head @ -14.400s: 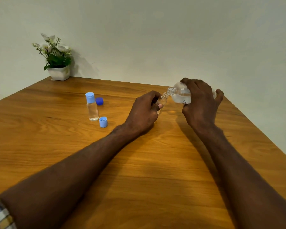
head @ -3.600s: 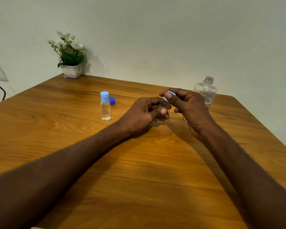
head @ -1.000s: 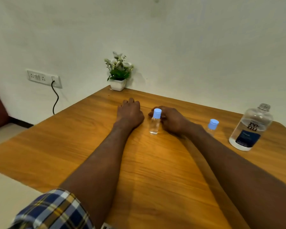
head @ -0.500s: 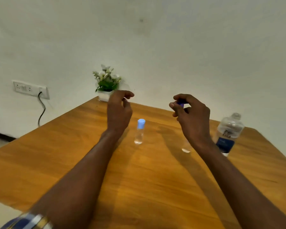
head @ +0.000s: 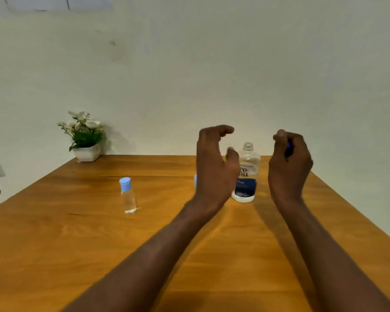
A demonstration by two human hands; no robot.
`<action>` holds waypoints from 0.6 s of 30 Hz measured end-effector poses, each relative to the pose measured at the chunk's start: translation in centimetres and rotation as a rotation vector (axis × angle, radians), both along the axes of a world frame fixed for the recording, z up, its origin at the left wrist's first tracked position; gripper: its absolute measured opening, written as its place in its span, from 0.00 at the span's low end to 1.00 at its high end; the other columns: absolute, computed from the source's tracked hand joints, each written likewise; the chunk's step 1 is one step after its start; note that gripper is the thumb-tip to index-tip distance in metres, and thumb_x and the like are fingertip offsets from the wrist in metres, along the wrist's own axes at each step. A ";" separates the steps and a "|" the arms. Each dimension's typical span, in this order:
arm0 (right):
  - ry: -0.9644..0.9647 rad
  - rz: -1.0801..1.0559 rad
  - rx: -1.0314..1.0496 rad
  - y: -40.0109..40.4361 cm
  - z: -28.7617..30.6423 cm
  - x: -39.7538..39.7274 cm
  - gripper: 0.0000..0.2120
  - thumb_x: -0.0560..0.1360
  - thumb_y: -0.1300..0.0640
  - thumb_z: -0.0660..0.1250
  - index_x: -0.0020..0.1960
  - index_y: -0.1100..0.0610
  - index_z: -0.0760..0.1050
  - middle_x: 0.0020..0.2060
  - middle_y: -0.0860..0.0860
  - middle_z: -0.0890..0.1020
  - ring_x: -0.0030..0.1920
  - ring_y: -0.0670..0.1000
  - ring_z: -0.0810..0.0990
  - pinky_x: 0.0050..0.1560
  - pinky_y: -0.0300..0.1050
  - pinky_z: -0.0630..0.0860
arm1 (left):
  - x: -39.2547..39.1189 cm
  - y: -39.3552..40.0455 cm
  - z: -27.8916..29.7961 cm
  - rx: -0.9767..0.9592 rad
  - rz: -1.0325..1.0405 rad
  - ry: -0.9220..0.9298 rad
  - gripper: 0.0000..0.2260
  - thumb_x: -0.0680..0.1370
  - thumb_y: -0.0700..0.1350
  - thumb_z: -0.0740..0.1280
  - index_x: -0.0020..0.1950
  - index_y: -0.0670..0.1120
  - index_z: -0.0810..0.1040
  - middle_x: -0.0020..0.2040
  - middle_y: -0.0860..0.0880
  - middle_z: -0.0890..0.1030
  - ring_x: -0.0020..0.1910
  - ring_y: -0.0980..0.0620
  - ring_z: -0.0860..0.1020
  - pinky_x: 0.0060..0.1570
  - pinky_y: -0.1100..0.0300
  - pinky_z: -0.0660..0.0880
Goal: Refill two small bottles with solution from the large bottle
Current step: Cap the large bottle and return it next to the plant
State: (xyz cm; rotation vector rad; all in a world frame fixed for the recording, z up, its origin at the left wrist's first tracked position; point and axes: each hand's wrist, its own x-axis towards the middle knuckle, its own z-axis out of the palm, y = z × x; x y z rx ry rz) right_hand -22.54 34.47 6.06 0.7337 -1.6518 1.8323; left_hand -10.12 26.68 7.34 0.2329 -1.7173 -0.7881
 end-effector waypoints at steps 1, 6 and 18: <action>-0.007 -0.012 0.006 0.1 -0.2 -0.2 0.17 0.86 0.47 0.60 0.58 0.59 0.80 0.48 0.51 0.85 0.44 0.43 0.79 0.43 0.35 0.74 | -1.1 0.9 -0.5 0.002 0.014 -0.014 0.19 0.77 0.35 0.68 0.67 0.47 0.75 0.65 0.50 0.74 0.66 0.55 0.73 0.63 0.58 0.75; -0.022 0.057 0.065 -0.3 0.2 -1.0 0.12 0.86 0.49 0.61 0.63 0.55 0.75 0.44 0.45 0.80 0.40 0.38 0.78 0.41 0.30 0.72 | -4.0 1.4 -2.2 -0.037 0.065 -0.093 0.27 0.75 0.40 0.70 0.74 0.45 0.68 0.72 0.47 0.69 0.72 0.51 0.68 0.67 0.72 0.61; 0.008 0.137 0.185 -0.6 0.0 -0.7 0.17 0.80 0.54 0.72 0.68 0.51 0.77 0.56 0.43 0.83 0.51 0.42 0.81 0.48 0.24 0.73 | -4.8 0.1 -6.9 0.235 -0.080 -0.311 0.37 0.79 0.46 0.73 0.82 0.51 0.55 0.80 0.51 0.66 0.76 0.52 0.68 0.67 0.64 0.69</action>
